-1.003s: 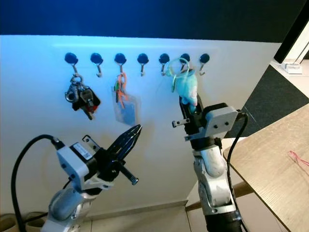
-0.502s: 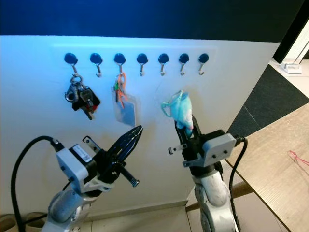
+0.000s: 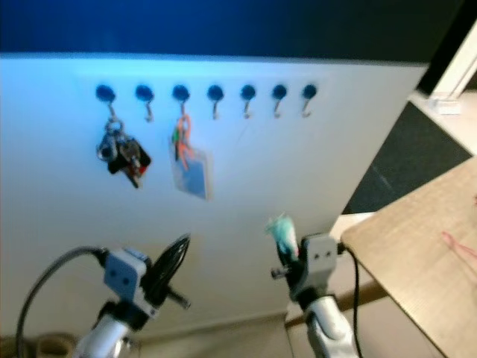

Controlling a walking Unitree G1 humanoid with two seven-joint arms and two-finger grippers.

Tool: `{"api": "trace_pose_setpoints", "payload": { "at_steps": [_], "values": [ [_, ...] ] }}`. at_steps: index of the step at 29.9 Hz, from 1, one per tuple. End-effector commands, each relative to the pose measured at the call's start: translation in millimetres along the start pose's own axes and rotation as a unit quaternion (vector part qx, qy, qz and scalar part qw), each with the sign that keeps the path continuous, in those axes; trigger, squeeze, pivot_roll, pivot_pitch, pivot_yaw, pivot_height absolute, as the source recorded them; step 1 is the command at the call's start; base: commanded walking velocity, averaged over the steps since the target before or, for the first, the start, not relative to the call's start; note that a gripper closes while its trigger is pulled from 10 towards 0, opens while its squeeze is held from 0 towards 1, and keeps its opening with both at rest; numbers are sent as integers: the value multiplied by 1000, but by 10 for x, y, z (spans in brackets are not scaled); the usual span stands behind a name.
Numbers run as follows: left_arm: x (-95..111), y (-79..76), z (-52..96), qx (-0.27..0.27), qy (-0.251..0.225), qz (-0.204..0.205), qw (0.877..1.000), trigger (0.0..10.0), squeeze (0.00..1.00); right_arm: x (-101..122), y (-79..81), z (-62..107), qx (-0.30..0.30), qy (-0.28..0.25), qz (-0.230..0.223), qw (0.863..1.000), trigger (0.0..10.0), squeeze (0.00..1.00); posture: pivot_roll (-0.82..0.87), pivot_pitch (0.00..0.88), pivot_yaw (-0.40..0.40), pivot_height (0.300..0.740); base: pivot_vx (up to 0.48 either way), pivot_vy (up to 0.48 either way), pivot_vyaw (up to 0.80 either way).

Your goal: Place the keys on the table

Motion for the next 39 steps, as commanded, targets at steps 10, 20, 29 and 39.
{"api": "trace_pose_setpoints", "payload": {
  "at_steps": [10, 20, 29, 39],
  "values": [
    [-1387, 552, 943, 298, 333, 81, 891, 10000, 0, -1188, 31, 425, 12, 306, -26, 952, 10000, 0, 50, 51, -77, 740, 0, 0, 0],
    [-1454, 499, 789, 277, 315, 126, 899, 10000, 0, -1398, -70, 669, -14, 353, -31, 935, 10000, 0, 51, 30, -63, 740, 0, 0, 0],
    [-1462, 609, 661, 306, 310, 129, 891, 10000, 0, -1415, -117, 656, -30, 359, -15, 933, 10000, 0, 41, 6, -55, 740, 0, 0, 0],
    [-1498, 605, 668, 292, 321, 123, 892, 10000, 0, -1463, -51, 682, -30, 376, -23, 926, 10000, 0, 42, 1, -45, 740, 0, 0, -45]
  ]
}}
Point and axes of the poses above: a point about 5 cm out from each wrist's last joint towards the gripper, its own z axis pointing back from the gripper into the wrist, its own x axis along the axis of the wrist's last joint, y = z × x, the point moved 2 cm from there along -z, pointing out of the wrist towards the gripper, and after that the axes turned 9 degrees about z, right-handed, at the moved point
